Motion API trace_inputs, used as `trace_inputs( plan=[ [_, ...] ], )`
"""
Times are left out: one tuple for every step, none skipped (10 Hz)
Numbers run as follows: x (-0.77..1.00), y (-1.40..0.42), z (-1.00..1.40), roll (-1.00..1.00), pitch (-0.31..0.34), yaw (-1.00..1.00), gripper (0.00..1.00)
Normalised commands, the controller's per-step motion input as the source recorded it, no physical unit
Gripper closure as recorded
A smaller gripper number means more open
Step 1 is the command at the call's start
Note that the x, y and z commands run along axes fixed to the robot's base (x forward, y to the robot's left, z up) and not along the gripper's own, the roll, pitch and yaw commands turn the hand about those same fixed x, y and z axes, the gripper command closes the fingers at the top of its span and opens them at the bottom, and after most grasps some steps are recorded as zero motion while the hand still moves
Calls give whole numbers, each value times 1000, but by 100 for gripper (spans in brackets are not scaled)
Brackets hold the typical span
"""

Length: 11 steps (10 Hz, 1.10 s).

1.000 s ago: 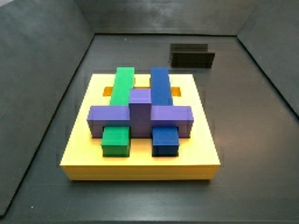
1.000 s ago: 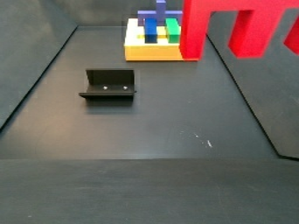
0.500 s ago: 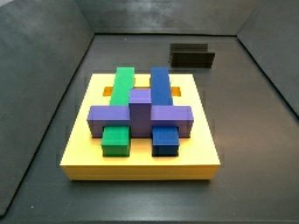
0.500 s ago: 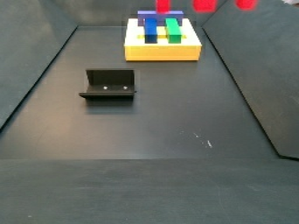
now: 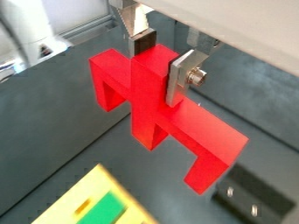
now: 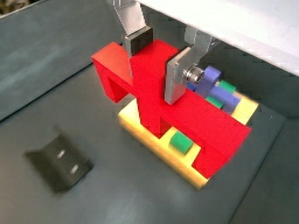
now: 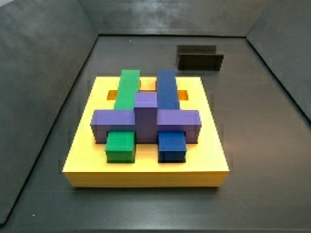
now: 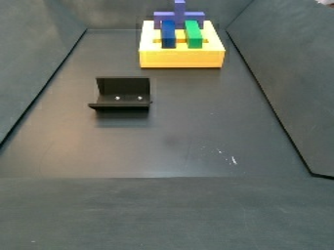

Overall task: Pick up the red object. Move up. Move to above the board. Insert the red object.
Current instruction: Move to above the board, then insert the red object.

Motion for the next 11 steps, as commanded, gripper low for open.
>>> trace_inputs(
  plan=[
    [306,-1400,160,-6,143,5,100],
    [330,-1400,172,1,156,5,100],
    [361,-1400,181,3,157,10,100],
    [191,-583,85,24,164,-2,100],
    [148,-340,60,26,153,7,100],
    [-23,0,-57,19,0,-17,100],
    [320,323,-254,96,10,0,100],
    [203,546,-477,169,-53,280,100],
    [111,137,-360,393,-107,489,100],
    [140,0,-389,357,-133,517,100],
    [37,0,-437,190,-219,629,100]
  ],
)
